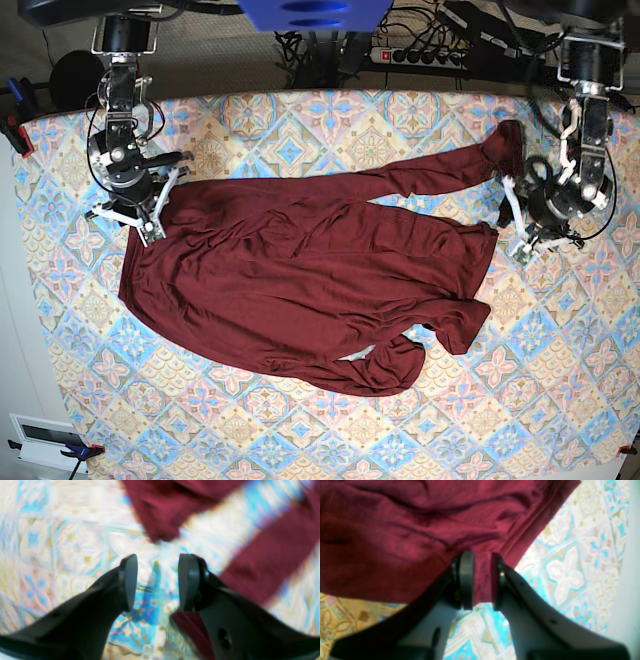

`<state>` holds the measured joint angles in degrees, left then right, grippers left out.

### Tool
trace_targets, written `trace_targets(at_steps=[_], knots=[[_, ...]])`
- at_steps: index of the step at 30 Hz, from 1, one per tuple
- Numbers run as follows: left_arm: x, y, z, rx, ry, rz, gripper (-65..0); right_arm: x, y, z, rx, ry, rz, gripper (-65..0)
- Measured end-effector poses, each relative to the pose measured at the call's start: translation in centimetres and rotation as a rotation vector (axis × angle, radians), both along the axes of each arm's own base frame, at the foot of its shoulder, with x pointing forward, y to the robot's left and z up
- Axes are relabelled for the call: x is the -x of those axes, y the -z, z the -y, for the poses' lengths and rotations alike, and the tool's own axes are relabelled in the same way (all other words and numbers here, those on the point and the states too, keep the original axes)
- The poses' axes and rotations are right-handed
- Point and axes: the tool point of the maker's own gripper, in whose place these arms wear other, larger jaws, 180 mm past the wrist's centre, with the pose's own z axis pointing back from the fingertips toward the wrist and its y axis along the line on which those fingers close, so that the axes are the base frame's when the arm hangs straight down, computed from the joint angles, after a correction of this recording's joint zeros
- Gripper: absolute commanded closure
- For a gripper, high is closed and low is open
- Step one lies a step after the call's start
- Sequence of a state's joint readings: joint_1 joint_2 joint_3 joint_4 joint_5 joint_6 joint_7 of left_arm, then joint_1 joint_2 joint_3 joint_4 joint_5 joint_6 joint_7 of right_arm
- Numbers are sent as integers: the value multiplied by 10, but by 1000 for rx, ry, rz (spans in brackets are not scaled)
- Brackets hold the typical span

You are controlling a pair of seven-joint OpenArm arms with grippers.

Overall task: Layout the t-shirt on the table in an organized manner, then fold the t-shirt properly
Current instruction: 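Grasp the shirt side with both grippers and pull it taut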

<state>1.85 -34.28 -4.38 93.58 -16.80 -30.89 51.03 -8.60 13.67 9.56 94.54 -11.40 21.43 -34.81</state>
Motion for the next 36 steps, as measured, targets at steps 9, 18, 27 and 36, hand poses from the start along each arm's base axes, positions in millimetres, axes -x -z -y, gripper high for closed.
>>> trace_targets(at_steps=[9,18,27,36], knots=[[-46,28,19,184,-133,-31,-265,1,1,0,0,0,-4,-110],[-51,47,57,92,31,-92,-73,2,1,-1,-3,-1,-4,-109],[-40,12,8,32,101,52,0,11,7,-2,-3,-4,-24,-109],[-13,2,-39,-14,163,116,0,32,25,-46,-28,-128,-82,-108]])
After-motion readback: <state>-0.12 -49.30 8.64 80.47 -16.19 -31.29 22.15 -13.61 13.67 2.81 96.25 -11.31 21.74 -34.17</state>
